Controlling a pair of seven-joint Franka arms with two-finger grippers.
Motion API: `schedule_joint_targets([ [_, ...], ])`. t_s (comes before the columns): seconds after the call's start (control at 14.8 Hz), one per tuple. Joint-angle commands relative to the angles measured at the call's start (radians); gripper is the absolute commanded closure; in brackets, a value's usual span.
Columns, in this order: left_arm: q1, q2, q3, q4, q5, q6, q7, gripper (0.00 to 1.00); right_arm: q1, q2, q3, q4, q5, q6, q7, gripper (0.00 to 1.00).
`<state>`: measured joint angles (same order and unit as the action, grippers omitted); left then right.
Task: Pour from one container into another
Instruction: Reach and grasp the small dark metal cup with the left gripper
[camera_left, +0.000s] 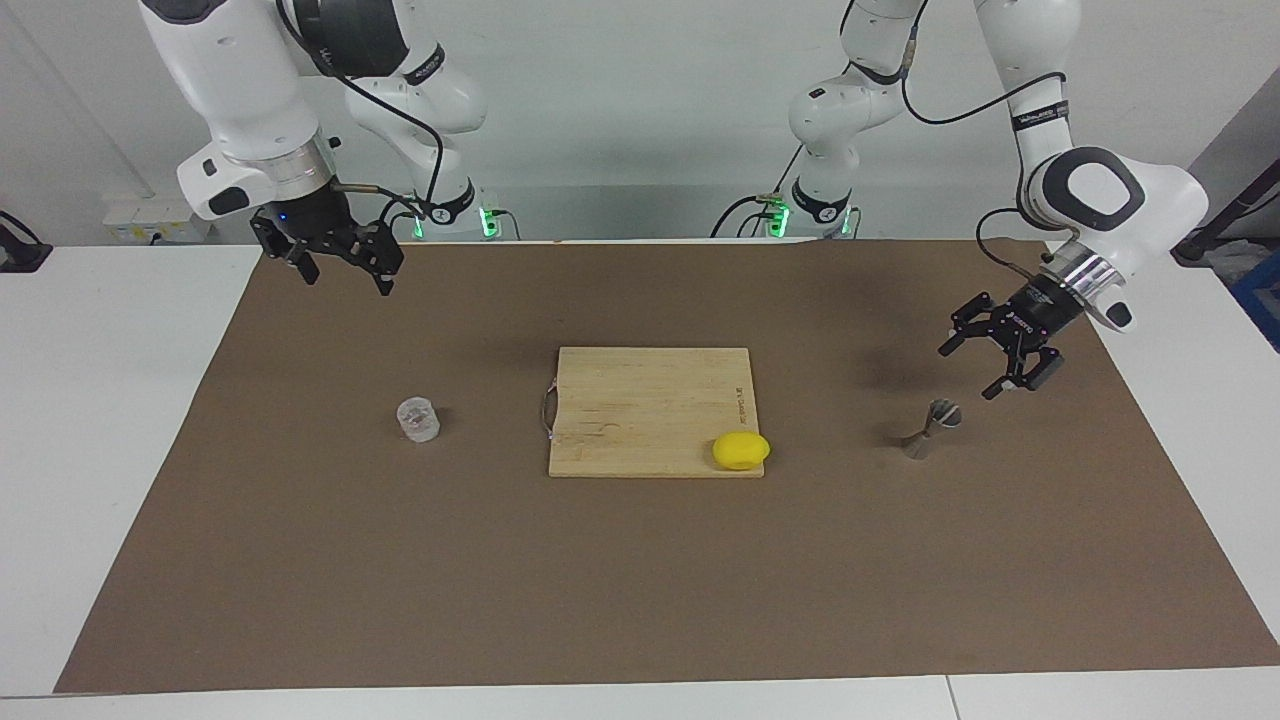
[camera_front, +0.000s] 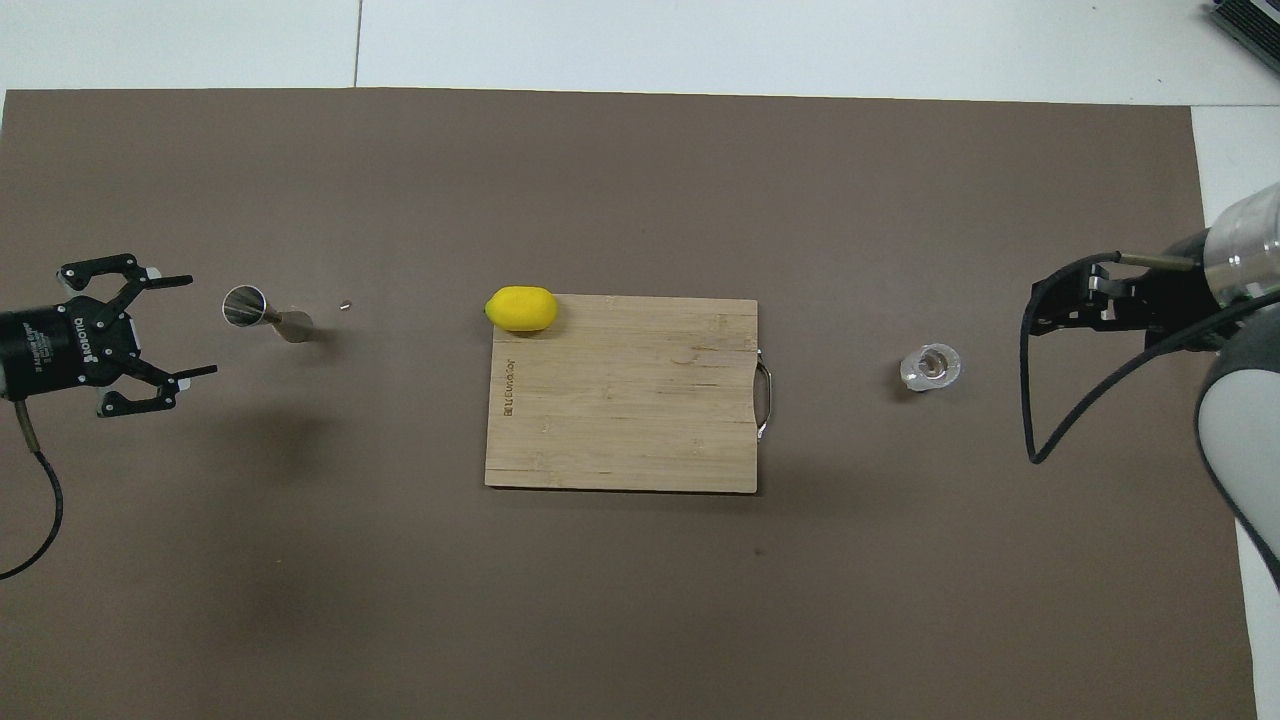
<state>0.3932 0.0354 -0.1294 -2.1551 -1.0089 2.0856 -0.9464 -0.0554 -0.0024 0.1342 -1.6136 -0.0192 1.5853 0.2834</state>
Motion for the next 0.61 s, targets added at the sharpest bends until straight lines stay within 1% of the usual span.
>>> schedule_joint_targets([
  [0.0, 0.015, 0.007, -0.012, -0.040, -0.078, 0.024, -0.069, 0.00, -0.015, -0.019, 0.007, -0.020, 0.018, -0.004, -0.026, 0.00],
  [0.2, 0.030, 0.064, -0.013, -0.035, -0.178, 0.021, -0.101, 0.00, -0.015, -0.019, 0.007, -0.020, 0.018, -0.004, -0.024, 0.00],
  [0.47, 0.032, 0.115, -0.013, -0.025, -0.282, 0.045, -0.106, 0.00, -0.014, -0.019, 0.007, -0.020, 0.018, -0.004, -0.024, 0.00],
  [0.54, 0.030, 0.118, -0.015, -0.023, -0.293, 0.053, -0.107, 0.00, -0.014, -0.019, 0.007, -0.020, 0.018, -0.004, -0.023, 0.00],
])
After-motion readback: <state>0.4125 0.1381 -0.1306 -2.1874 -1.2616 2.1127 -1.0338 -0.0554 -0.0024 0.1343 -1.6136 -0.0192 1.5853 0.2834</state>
